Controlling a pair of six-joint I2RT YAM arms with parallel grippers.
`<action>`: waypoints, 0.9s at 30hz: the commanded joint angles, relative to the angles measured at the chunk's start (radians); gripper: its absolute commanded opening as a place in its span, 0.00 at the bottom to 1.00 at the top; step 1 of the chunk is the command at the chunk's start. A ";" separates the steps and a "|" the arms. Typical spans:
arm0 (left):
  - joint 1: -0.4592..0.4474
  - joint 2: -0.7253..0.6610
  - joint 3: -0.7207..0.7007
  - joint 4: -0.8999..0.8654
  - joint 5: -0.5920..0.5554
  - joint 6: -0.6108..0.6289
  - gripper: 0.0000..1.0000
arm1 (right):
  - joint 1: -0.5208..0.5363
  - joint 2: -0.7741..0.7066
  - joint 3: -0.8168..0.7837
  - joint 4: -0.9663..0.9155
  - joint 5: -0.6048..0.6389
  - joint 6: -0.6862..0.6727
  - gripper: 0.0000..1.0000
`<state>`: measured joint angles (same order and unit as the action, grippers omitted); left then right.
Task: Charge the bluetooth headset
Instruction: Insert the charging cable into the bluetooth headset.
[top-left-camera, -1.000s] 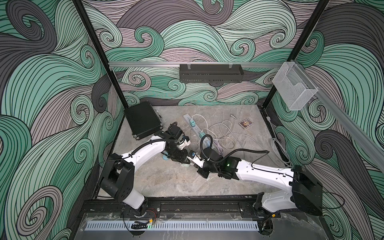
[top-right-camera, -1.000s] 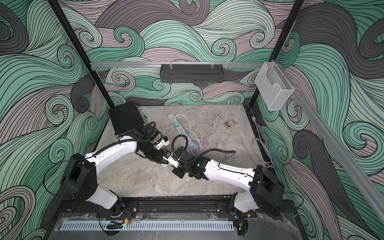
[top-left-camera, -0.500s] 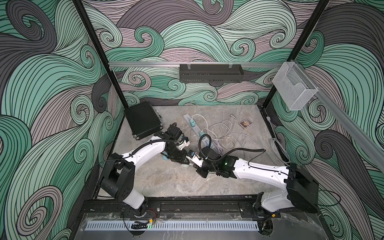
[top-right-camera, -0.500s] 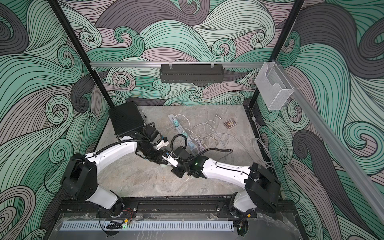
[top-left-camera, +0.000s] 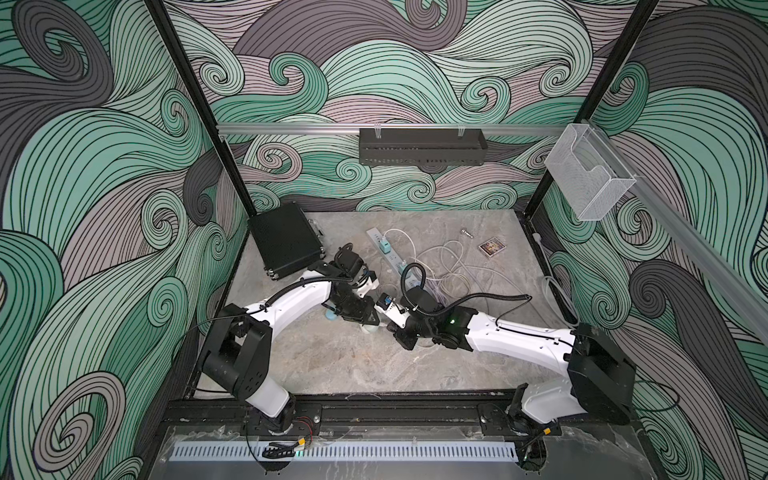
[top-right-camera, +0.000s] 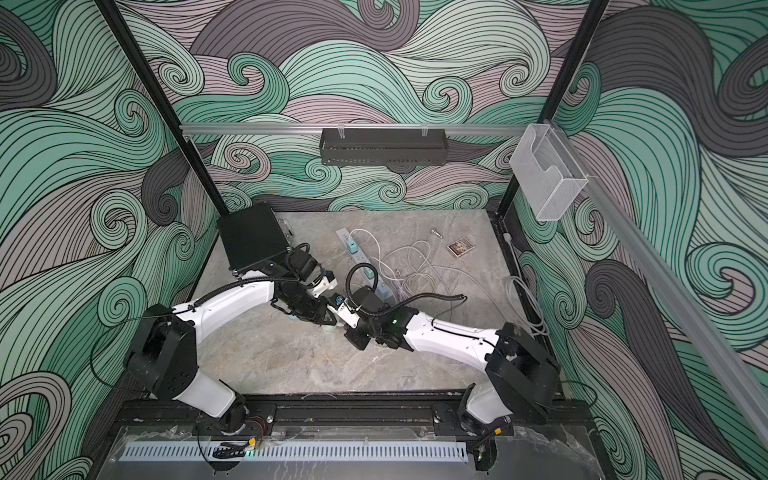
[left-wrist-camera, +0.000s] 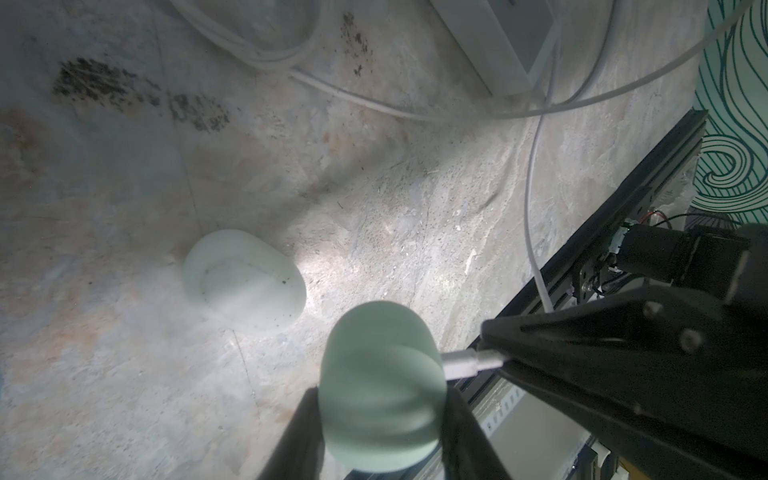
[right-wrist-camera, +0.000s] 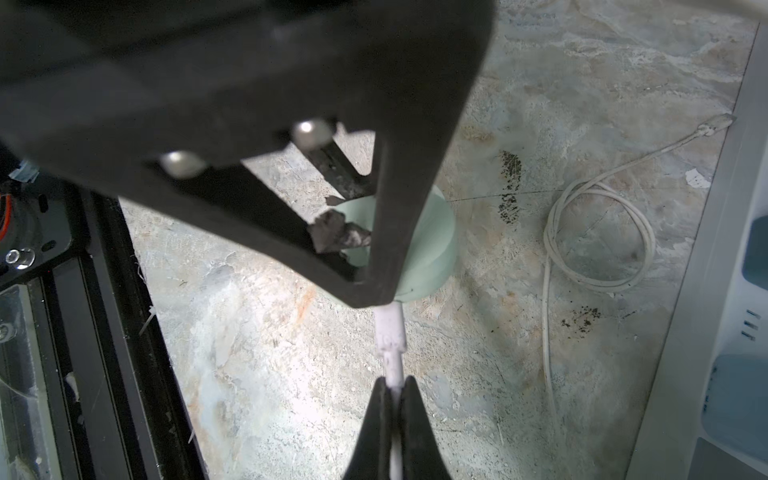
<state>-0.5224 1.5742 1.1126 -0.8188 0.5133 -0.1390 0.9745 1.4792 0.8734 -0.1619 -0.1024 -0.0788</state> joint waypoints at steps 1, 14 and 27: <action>-0.045 -0.004 0.095 0.012 0.277 0.006 0.09 | -0.011 0.041 0.049 0.116 -0.029 -0.019 0.00; -0.005 0.069 0.223 -0.119 0.026 0.024 0.09 | -0.088 -0.083 -0.008 0.023 -0.057 -0.045 0.24; 0.072 0.237 0.386 -0.151 -0.218 -0.016 0.09 | -0.240 -0.412 -0.093 -0.128 -0.102 0.072 0.59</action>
<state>-0.4660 1.7832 1.4555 -0.9432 0.3588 -0.1364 0.7605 1.0988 0.7956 -0.2474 -0.1802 -0.0650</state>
